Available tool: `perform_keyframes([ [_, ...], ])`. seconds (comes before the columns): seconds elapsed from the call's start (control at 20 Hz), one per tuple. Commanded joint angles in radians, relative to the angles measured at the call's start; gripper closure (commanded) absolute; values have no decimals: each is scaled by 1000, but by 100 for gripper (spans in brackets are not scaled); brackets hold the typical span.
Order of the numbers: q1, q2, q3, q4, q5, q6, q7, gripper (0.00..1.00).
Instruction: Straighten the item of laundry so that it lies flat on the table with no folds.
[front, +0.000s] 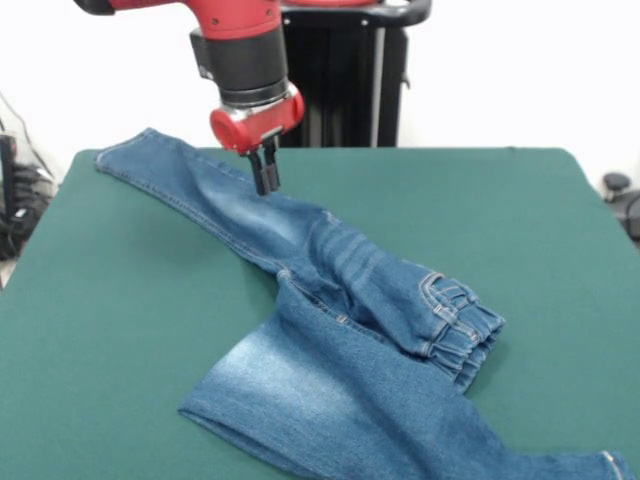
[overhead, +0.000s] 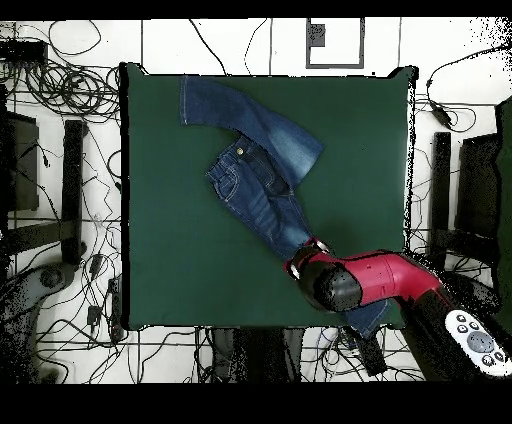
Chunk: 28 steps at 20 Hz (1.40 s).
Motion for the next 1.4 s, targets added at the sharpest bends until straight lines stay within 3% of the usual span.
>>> perform_keyframes([
  [0.05, 47, 19, 4, 52, 59, -9, 134, 100],
  [0.55, 47, 68, -21, 13, 24, -37, 99, 100],
  [1.05, 118, 112, -115, -23, -24, -145, 183, 100],
  [1.4, 126, 117, -137, -52, -5, -157, 141, 100],
])
